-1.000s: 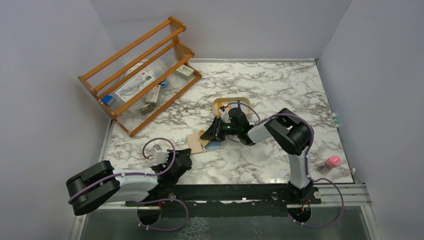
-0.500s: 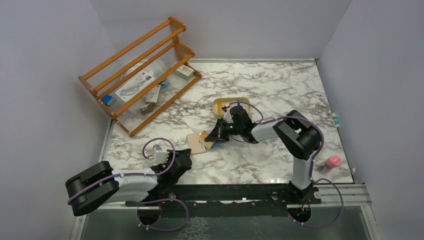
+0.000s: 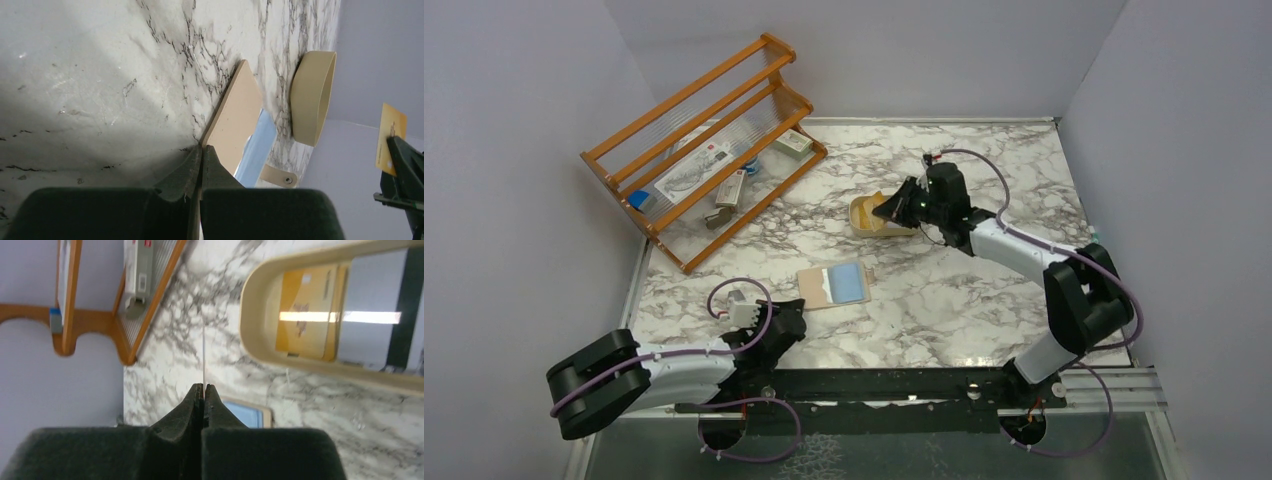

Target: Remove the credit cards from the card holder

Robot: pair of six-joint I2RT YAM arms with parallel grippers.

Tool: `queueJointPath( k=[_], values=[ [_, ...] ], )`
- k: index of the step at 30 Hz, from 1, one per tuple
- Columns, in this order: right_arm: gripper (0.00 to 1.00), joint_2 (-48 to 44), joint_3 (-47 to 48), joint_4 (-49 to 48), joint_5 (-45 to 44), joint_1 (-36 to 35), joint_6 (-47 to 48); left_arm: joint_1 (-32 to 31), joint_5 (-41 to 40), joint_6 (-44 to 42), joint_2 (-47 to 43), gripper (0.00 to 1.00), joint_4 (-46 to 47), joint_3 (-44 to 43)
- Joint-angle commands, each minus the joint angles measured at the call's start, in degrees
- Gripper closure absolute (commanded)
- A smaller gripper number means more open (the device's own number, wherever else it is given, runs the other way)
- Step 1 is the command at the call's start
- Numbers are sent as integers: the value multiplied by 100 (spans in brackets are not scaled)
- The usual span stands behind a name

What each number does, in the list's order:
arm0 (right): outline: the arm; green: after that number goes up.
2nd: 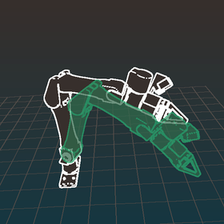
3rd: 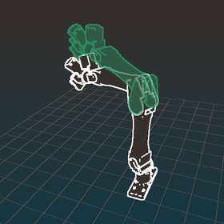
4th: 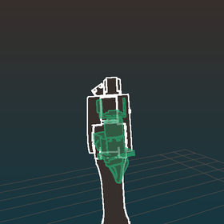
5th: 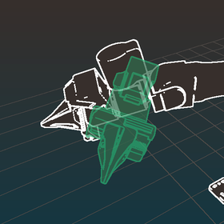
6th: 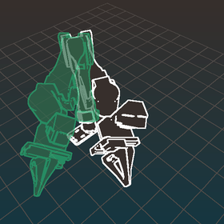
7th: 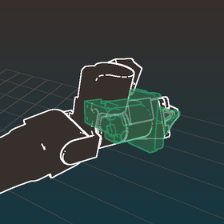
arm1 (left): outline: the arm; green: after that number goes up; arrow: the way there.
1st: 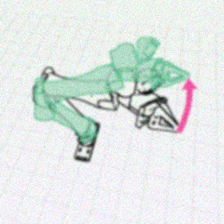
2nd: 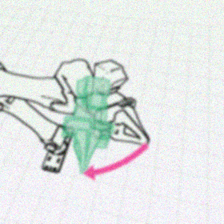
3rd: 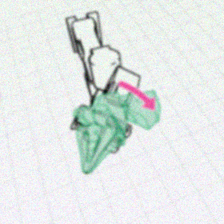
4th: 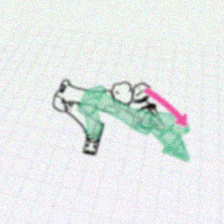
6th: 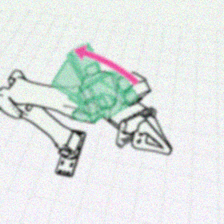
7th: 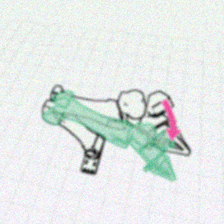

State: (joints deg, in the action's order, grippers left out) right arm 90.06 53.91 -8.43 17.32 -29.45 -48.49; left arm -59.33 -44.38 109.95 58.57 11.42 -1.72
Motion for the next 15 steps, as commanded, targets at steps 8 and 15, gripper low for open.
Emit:
queueJointPath(
  k=[8,15],
  values=[
    [99,1479,1097,317,-1505,79,-575,-17,233,-61,-474,100,-1133,478],
    [99,1795,1074,70,-1405,78,-640,-17,210,-87,-350,100,-1081,466]
  ],
)
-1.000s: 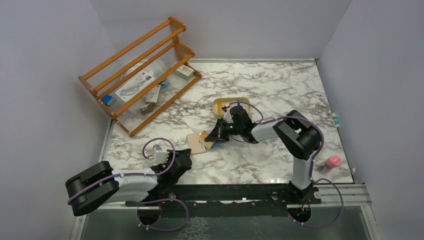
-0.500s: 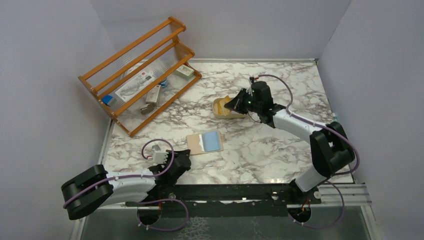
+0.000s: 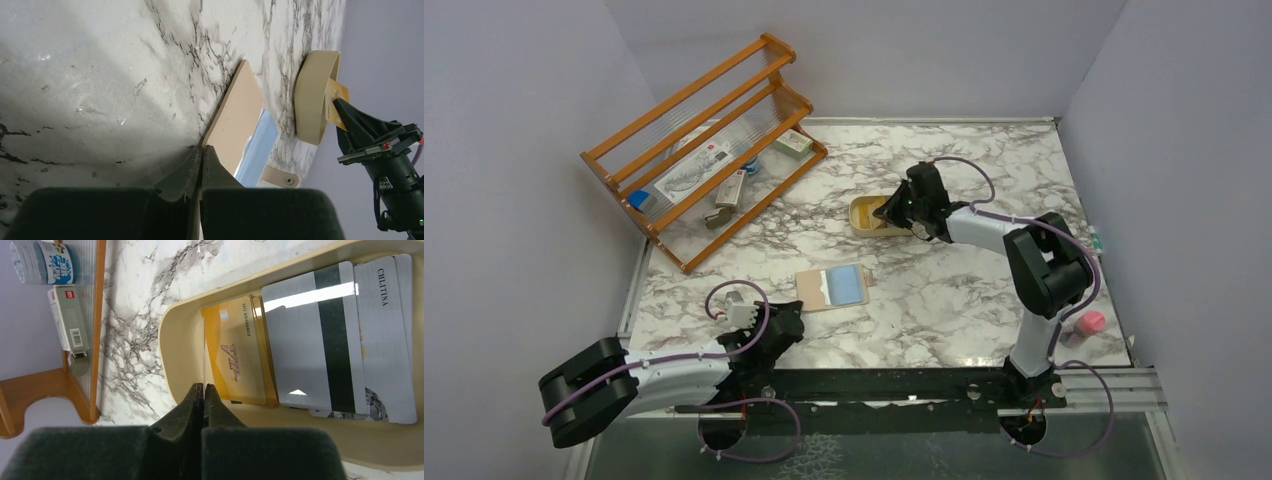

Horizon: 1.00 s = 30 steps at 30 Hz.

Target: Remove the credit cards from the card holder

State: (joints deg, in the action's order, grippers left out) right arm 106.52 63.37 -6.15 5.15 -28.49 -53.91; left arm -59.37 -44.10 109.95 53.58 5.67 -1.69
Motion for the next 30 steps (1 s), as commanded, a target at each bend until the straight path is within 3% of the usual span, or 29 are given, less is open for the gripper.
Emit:
queueJointPath(
  k=[1,17,23,27,30],
  values=[
    [99,202,145,-166,-171,-18,-96,-13,180,-83,176,100,-486,465],
    [99,959,908,-46,104,-156,55,-13,162,-26,233,100,-449,481],
    [82,866,981,31,300,-179,425,-13,154,-26,280,100,-435,457],
    [61,661,976,281,113,-176,811,-13,153,-32,299,100,-444,444],
    [55,569,1110,682,-137,-173,1111,-13,156,-48,313,100,-440,426]
  ],
)
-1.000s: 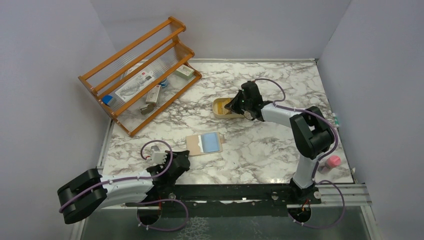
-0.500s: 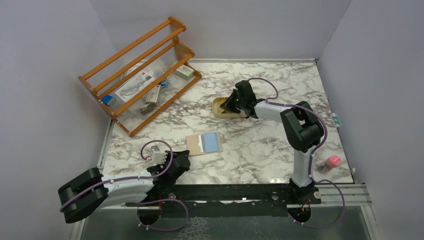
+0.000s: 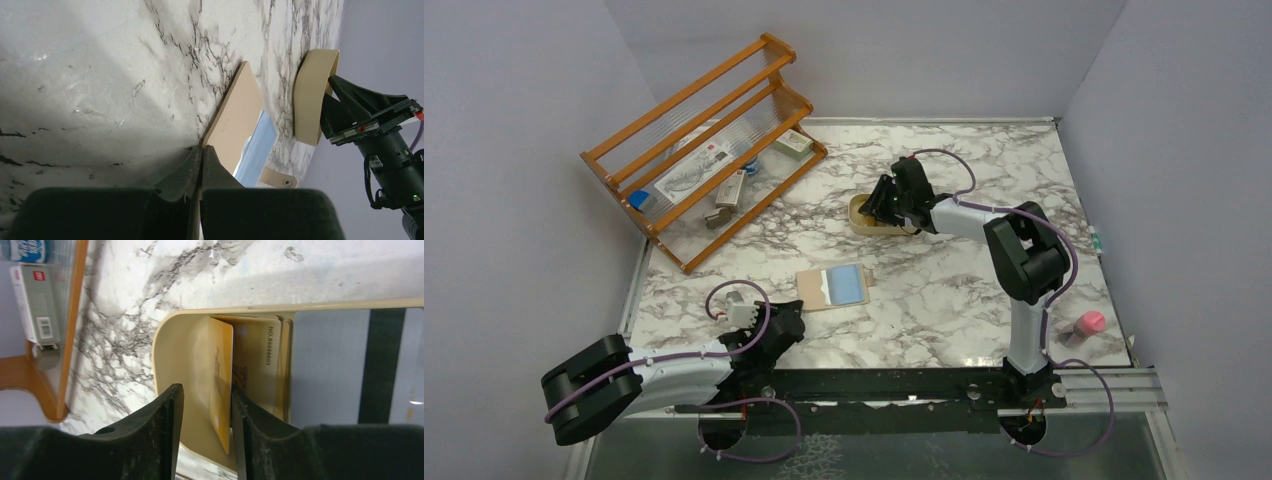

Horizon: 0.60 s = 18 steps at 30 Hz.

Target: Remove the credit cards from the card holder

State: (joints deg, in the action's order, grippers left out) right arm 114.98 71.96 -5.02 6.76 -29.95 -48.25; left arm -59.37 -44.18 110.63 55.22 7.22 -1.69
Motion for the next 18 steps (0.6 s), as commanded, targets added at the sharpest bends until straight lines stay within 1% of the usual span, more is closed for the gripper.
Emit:
queueJointPath(
  k=[1,4,6,7,13,16,18],
  values=[
    [53,-287,343,814,-390,-23,647,-13,157,-120,154,100,-599,420],
    [52,-368,553,1239,-644,-22,983,-13,173,-123,152,100,-636,395],
    [47,-482,641,1425,-923,-26,1243,-13,166,-137,145,100,-674,365],
    [47,-548,670,1477,-1012,-21,1372,-13,179,-138,145,100,-692,356],
    [33,-1072,850,1522,-1265,2,2131,-13,244,-208,151,100,-714,282],
    [26,-1372,871,1673,-1254,31,2249,-13,246,-187,57,100,-1033,202],
    [22,-1632,697,1697,-1146,26,2252,-13,142,-182,-132,100,-1407,193]
  ],
)
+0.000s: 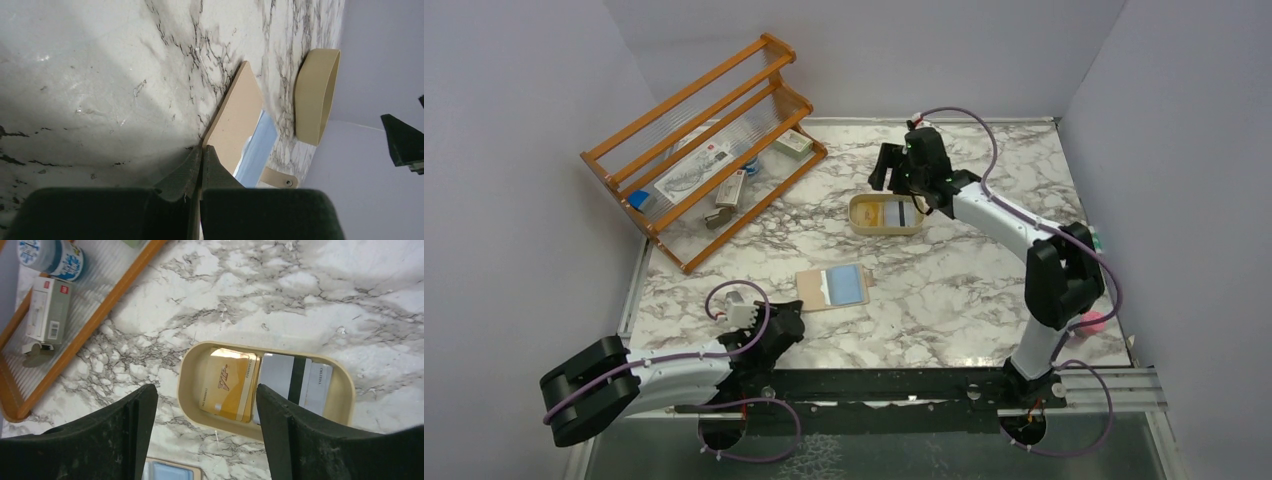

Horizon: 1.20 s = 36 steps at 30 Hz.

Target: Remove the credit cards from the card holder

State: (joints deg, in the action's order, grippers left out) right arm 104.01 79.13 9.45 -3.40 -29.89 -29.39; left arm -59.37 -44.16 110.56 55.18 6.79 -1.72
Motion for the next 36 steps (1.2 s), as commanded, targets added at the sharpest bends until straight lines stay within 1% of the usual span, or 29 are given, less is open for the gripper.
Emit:
queueJointPath(
  k=[1,5,6,7,8,10,12,13,14,17,20,22,24,28,30,33,34,36],
  values=[
    [20,-703,-191,202,-45,26,349,-13,85,-228,-256,100,-1489,123],
    [11,-1524,-1052,-77,228,22,309,-13,-115,-388,-797,100,-1816,28],
    [8,-1750,-1243,-108,281,24,315,-13,-126,-470,-887,98,-1780,31],
    [6,-1966,-1427,-132,298,22,330,-14,-125,-608,-943,92,-1689,47],
    [6,-2190,-1593,-144,424,25,366,-15,-122,-795,-966,81,-1539,40],
    [0,-2596,-1873,-74,516,26,394,-14,-77,-1234,-892,48,-1271,-40],
    [0,-2963,-2082,71,542,24,401,-4,-45,-1509,-672,17,-1271,-288],
    [0,-3141,-2171,167,528,24,388,-4,-36,-1635,-520,8,-1351,-482],
    [0,-3299,-2257,261,511,27,356,4,-25,-1786,-374,2,-1485,-678],
    [0,-3705,-2460,567,534,26,227,42,-23,-2365,28,1,-1993,-1521],
    [0,-4056,-2665,786,674,27,81,162,-7,-3195,128,1,-2480,-2268],
    [0,-4243,-2842,881,825,23,12,331,174,-4124,-20,1,-2408,-2565],
    [0,-4364,-2964,903,1012,26,7,596,548,-5111,-243,1,-2249,-2826],
    [0,-4312,-3054,953,1209,27,-14,1535,1703,-6737,-378,1,-2247,-3555],
    [0,-4204,-3063,906,1232,26,50,2092,2661,-7699,-184,1,-2133,-3894],
    [0,-4019,-3008,769,1263,22,245,3066,4438,-8421,382,1,-2033,-4388],
    [0,-3998,-2979,716,1283,26,320,3332,5063,-8537,556,1,-1904,-4495],
    [0,-3989,-2928,585,1282,26,467,3756,5942,-8659,817,1,-1504,-4618]
  ],
)
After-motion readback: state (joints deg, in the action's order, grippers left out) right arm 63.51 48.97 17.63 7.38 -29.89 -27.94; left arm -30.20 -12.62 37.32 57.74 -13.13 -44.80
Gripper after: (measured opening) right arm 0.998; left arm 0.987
